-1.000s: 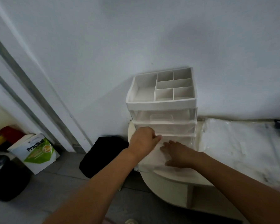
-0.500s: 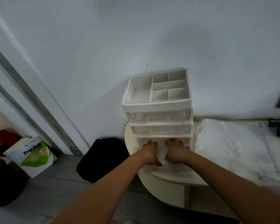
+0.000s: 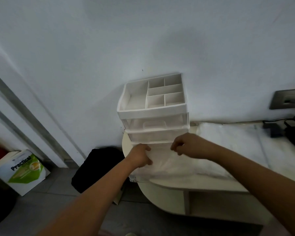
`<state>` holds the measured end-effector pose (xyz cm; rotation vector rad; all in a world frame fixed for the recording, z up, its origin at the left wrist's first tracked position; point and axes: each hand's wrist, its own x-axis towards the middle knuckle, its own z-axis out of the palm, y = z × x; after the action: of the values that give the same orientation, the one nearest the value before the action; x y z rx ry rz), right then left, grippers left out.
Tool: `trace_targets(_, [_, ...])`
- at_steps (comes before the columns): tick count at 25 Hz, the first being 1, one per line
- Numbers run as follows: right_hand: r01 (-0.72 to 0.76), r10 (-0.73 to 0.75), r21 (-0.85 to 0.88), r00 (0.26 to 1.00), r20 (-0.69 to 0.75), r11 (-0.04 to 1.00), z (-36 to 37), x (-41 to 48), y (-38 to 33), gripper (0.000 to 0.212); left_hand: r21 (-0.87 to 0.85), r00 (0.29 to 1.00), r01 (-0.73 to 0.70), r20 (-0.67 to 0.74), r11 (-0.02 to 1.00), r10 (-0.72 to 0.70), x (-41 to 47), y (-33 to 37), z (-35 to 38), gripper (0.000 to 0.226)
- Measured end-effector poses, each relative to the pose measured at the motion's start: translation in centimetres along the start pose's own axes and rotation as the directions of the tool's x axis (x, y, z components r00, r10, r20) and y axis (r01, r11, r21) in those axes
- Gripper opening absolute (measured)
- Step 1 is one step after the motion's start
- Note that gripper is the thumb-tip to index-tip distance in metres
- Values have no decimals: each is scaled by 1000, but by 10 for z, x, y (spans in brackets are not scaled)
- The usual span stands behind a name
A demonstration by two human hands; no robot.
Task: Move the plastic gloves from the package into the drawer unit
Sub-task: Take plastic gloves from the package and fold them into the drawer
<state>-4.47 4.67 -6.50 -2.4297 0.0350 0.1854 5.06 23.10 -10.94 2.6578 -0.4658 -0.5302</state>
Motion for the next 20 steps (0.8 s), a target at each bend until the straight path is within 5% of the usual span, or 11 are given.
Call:
trace_targets(3, [-112,107,-13,974,-199,994,-39,-25,39,23,102,988,-55,-140,993,70,-11,11,-6,16])
trace_targets(6, [-379,273,-230,881,-387,896,-72,-51,97,33,162,953,-125,-255,979,165,-23,40,-4,46])
trace_targets(10, [-606,512,-431,796,-323,669,-87,-89,168,23,142,894,-349,-244,926,375,-35,91,18,36])
trace_targets(13, [-601,586,-476,785,-202,642,-78,-112,192,39,85,840,-505,-180,859,512,-39,132,45,24])
trace_targets(17, [-540,516,-348,840,-167,766,-69,-131,203,68,-6,809,-588,-10,809,588,-31,180,92,41])
trace_targets(20, [-501,430,-320,861,-270,804,-70,-139,217,56,67,829,-548,177,834,530,-25,199,127,63])
